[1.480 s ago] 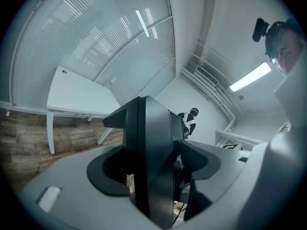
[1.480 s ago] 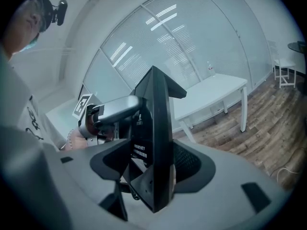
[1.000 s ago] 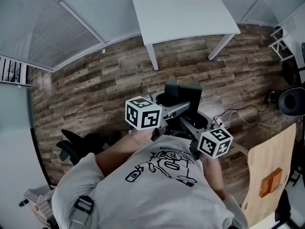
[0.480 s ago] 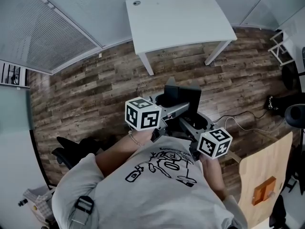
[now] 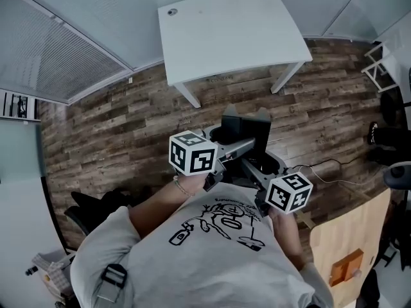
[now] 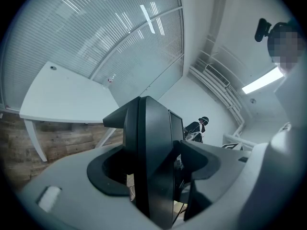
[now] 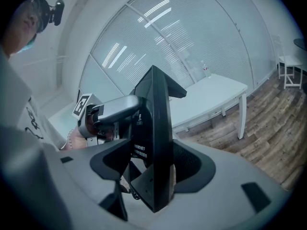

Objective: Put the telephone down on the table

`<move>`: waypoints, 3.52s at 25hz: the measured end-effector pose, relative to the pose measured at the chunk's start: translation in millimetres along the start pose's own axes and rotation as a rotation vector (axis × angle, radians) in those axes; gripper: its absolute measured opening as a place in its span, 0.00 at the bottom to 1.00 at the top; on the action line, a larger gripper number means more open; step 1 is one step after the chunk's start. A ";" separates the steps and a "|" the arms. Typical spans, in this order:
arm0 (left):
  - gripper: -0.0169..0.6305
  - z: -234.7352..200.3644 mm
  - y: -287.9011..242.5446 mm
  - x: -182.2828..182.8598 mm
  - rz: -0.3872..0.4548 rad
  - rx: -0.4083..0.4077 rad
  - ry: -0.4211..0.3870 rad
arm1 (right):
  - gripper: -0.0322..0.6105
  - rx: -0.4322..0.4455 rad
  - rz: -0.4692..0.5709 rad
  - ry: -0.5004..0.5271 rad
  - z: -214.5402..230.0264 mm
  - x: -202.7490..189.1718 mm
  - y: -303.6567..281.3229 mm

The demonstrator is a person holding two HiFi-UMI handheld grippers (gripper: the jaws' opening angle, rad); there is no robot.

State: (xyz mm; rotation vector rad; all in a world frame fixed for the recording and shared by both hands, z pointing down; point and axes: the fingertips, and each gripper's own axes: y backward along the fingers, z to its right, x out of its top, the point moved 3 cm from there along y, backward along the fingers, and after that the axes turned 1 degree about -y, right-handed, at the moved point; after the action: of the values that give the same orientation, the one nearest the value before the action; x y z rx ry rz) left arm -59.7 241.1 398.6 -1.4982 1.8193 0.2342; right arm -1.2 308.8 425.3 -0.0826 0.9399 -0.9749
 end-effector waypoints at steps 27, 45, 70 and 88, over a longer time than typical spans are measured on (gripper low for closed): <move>0.53 -20.7 -116.3 65.1 0.012 0.010 0.009 | 0.45 0.006 -0.008 0.005 105.3 86.2 2.8; 0.53 -133.6 -153.1 204.0 0.004 0.021 0.041 | 0.45 0.007 -0.042 -0.014 151.9 216.6 -116.5; 0.53 -215.3 -182.6 292.6 -0.017 -0.002 0.038 | 0.45 -0.020 -0.033 -0.026 188.3 297.6 -200.8; 0.53 -208.8 -220.7 278.4 -0.021 0.016 0.069 | 0.45 -0.011 -0.067 -0.038 224.0 295.1 -179.6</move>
State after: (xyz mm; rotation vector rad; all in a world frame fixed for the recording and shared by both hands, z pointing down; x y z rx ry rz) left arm 41.9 -156.7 434.1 -1.5304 1.8545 0.1592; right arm 101.6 -88.7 455.5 -0.1422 0.9130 -1.0263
